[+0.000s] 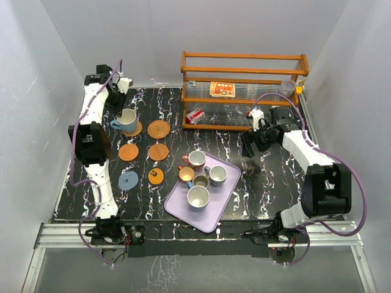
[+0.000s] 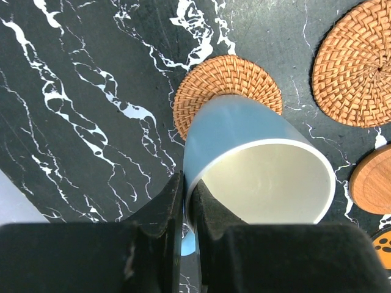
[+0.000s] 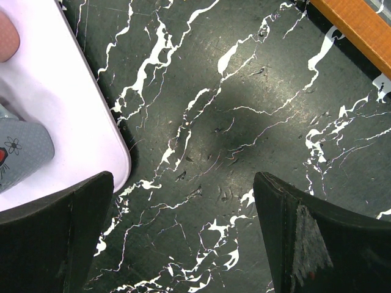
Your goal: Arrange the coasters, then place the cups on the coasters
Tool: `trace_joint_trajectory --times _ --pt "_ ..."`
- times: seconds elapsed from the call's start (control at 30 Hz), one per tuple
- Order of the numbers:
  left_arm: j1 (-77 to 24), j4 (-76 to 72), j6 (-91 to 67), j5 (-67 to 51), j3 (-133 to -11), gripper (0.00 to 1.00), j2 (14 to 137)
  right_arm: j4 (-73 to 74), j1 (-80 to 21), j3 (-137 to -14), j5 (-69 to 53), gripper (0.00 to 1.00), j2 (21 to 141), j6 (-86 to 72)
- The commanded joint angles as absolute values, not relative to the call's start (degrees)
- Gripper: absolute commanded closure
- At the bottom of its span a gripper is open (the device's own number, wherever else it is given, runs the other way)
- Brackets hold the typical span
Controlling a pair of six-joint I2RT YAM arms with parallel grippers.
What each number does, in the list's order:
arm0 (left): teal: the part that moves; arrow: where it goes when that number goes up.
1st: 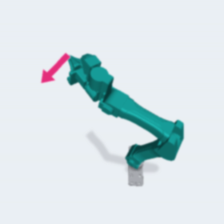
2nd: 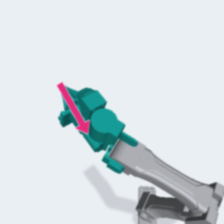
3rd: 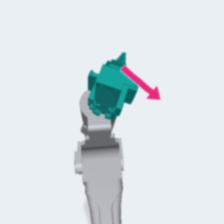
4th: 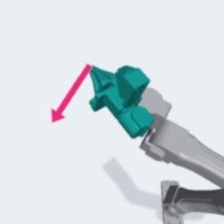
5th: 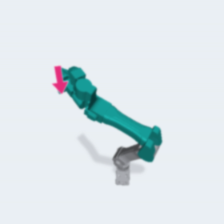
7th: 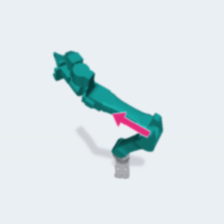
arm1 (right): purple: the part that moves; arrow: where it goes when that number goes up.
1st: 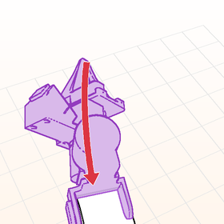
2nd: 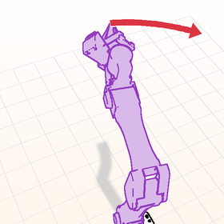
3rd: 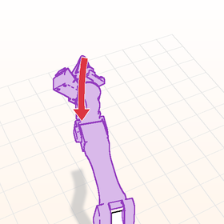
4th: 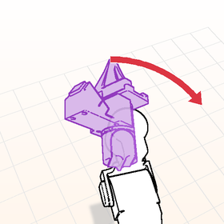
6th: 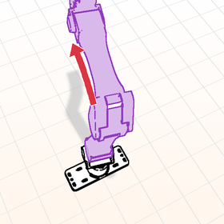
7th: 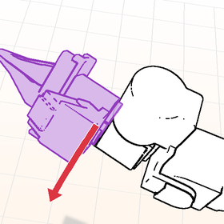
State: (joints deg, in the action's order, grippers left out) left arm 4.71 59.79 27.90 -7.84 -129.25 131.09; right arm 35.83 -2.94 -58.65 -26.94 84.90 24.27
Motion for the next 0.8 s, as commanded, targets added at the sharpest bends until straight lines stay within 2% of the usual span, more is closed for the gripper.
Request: trace_joint_trajectory --times 0.0,0.13,0.23,0.37,0.47,0.6,0.77 --pt "4.63 58.81 26.38 -9.71 -127.60 1.00 130.32 34.45 -2.75 -59.43 -27.73 0.02 85.12 24.35" --pt "4.63 58.58 26.19 -9.45 -126.74 0.97 130.42 34.46 -2.79 -59.33 -27.68 0.02 85.17 24.35" --pt "4.59 58.52 26.08 -9.06 -126.86 0.89 130.04 34.46 -2.79 -59.35 -27.60 0.02 85.19 24.35" --pt "4.60 58.64 26.03 -8.49 -127.96 0.70 128.66 34.55 -2.82 -59.35 -27.61 0.02 85.33 24.32" --pt "4.66 57.88 25.78 -8.29 -127.99 0.48 126.20 34.54 -2.81 -59.35 -27.63 0.02 85.34 24.34" --pt "4.21 55.37 26.50 -11.06 -124.31 0.26 119.92 34.54 -2.76 -59.46 -27.61 0.02 85.34 24.35" --pt "0.57 51.54 28.32 -14.95 -113.97 0.18 110.00 34.54 -2.76 -59.49 -27.67 0.02 85.31 24.35"
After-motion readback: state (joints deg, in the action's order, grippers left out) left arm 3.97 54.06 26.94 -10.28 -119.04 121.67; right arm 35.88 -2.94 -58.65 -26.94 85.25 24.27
